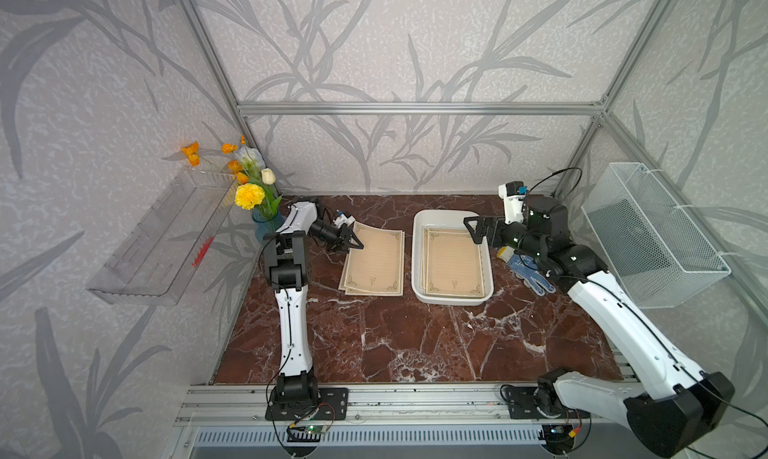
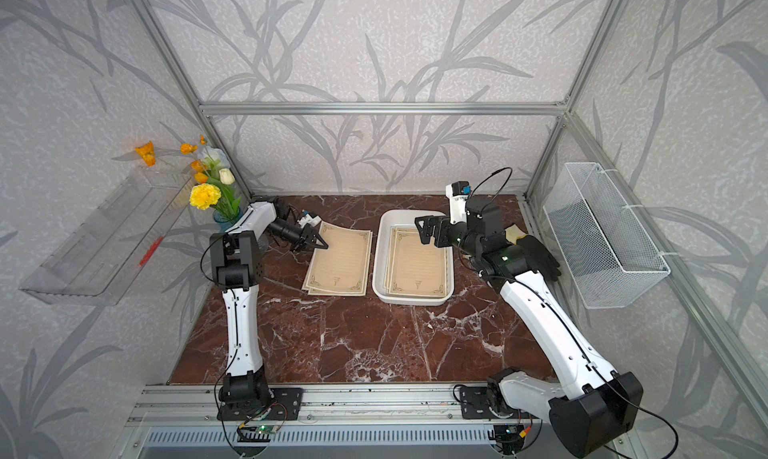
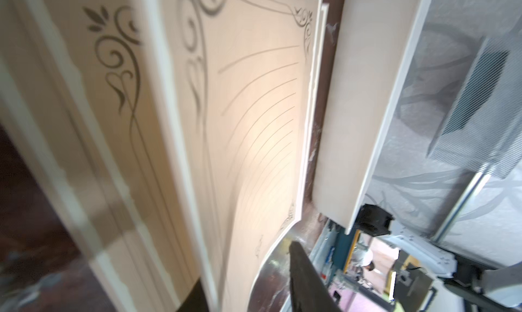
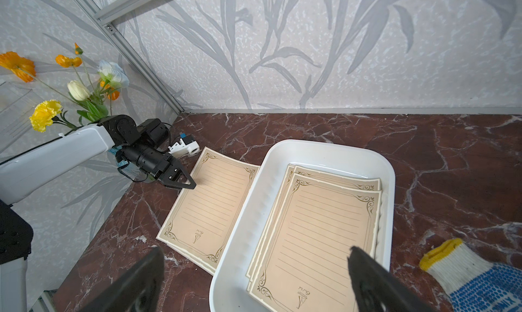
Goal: Take out the stationery paper from the storage box
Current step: Place the stationery paper at the center of the board.
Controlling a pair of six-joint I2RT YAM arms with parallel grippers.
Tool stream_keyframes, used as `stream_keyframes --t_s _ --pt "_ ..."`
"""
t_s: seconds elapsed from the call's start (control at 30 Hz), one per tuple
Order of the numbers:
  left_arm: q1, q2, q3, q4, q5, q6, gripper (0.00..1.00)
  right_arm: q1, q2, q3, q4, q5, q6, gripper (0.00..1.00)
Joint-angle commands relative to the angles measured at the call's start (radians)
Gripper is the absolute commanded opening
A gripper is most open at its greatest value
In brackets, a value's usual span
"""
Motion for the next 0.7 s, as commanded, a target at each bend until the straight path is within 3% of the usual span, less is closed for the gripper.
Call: stream_keyframes --t_s 0.0,0.27,0.4,0.67 --pt "0.008 -0.022 -0.009 0.023 -0.115 -0.055 0.42 -0.005 -0.002 0.025 -0.005 0.005 0.013 0.99" --pt "0.014 -0.031 0.068 -0.033 -0.37 -0.134 0.48 -0.006 0.013 0.055 -0.05 0.03 0.003 0.98" --pt "0.008 -0.072 0.081 -0.035 -0.401 -0.149 0.5 -0.005 0.023 0.067 -0.07 0.038 -0.014 0.98" --pt "-0.037 -0.216 0.106 -0.047 -0.464 -0.186 0.5 -0.005 0.106 0.125 -0.22 0.196 -0.046 0.96"
